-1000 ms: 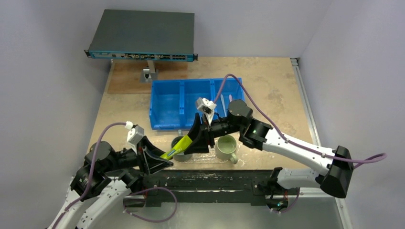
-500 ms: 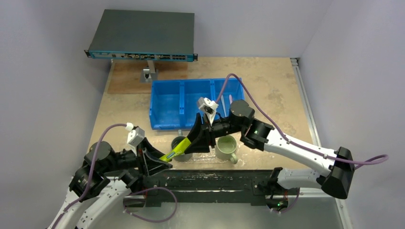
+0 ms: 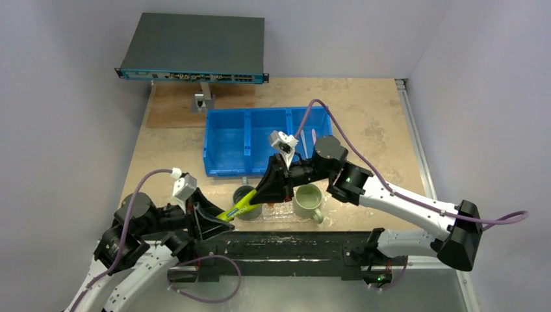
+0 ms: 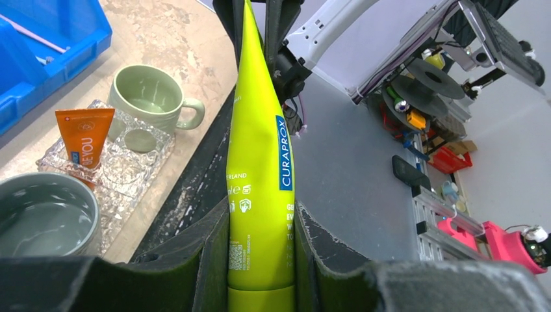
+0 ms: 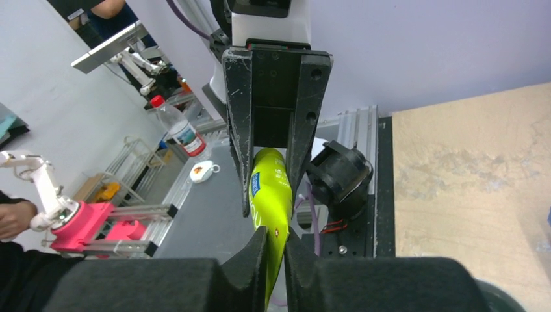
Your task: Prepare toiletry sets of a toothbrush and toothpaste on the tray
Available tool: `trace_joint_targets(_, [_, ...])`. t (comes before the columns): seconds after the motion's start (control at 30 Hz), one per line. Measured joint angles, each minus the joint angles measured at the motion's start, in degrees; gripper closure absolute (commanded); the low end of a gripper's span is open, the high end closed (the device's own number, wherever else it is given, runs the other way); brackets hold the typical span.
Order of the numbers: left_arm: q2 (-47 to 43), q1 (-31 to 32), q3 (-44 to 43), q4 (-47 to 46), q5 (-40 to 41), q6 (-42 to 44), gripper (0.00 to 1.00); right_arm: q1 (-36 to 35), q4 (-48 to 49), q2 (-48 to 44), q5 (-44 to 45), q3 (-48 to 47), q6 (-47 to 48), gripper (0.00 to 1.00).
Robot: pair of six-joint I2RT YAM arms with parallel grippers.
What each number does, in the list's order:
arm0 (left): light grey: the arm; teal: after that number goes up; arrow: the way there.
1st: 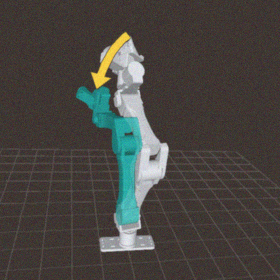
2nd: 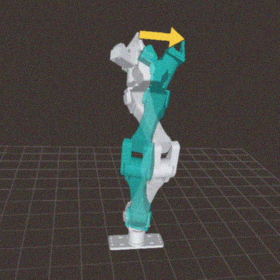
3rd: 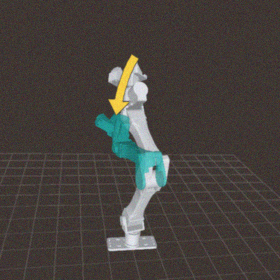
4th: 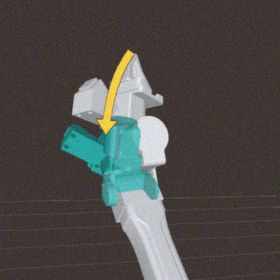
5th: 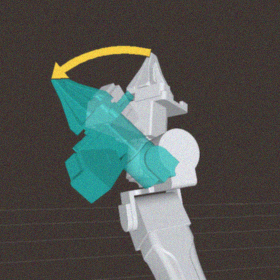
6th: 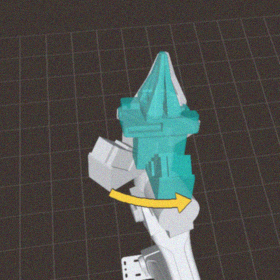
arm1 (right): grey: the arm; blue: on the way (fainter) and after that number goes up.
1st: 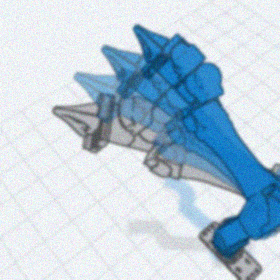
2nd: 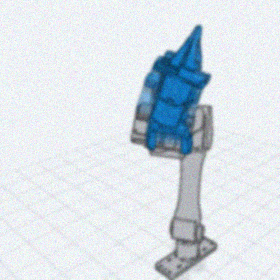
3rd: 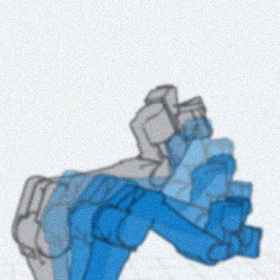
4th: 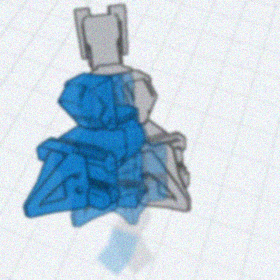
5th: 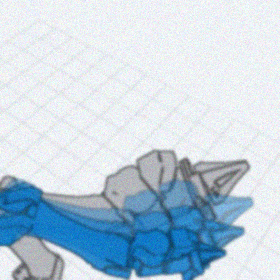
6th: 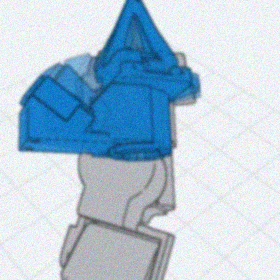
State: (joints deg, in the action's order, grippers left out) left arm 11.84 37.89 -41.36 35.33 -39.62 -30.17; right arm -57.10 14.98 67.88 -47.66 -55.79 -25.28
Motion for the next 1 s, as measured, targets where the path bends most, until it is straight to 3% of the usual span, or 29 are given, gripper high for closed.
trace_joint_targets(0.07, [0.0,0.0,0.0,0.0,-0.1,0.4,1.0,-0.1,0.0,0.0,-0.2,0.0,-0.6,1.0])
trace_joint_targets(0.17, [0.0,0.0,0.0,0.2,-0.2,0.9,1.0,-0.3,0.0,0.0,-0.3,0.0,-0.7,1.0])
trace_joint_targets(0.33, [0.5,0.0,-0.7,1.2,-0.2,1.3,0.75,-0.8,0.0,0.0,0.1,0.0,-0.5,1.0])
trace_joint_targets(0.47, [1.4,0.0,-1.7,2.6,0.4,1.6,0.49,-1.1,-0.5,-0.1,0.7,0.0,0.2,1.0])
trace_joint_targets(0.6, [3.0,0.0,-2.1,2.5,2.7,1.8,0.34,-2.4,-4.2,-0.4,1.8,-0.1,2.1,1.0])
trace_joint_targets(1.0, [4.5,0.0,-6.3,5.7,8.9,2.4,0.14,-2.6,-22.4,-5.2,7.5,-4.8,10.0,1.0])
